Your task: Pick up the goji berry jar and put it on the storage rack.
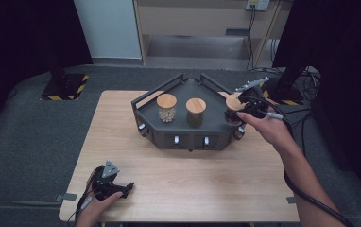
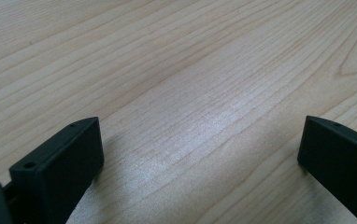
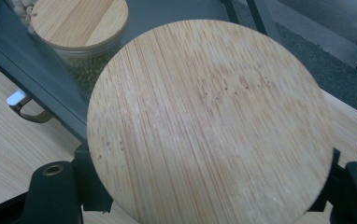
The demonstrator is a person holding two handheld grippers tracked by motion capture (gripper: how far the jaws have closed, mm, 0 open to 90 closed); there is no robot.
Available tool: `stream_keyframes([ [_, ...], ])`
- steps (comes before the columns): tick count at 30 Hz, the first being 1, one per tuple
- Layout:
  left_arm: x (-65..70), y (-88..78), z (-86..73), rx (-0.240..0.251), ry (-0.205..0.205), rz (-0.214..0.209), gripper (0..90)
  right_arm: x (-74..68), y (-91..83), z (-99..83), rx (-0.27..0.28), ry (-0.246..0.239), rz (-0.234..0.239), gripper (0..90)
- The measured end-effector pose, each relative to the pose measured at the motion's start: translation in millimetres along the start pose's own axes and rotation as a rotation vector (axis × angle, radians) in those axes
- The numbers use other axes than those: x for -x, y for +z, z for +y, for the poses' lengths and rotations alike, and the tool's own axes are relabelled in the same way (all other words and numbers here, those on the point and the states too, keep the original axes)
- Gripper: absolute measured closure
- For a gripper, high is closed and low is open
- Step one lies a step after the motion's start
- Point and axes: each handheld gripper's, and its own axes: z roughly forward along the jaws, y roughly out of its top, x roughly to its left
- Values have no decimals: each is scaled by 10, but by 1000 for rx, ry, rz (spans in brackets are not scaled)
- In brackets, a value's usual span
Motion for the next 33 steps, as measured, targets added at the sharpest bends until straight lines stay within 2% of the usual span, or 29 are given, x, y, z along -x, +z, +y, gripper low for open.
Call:
stream_keyframes([
  [14,0,0,0,0,0,0,0,7,129,93,-1,7,2,261],
  [33,0,0,0,0,0,0,0,4,346,131,0,25,11,261],
])
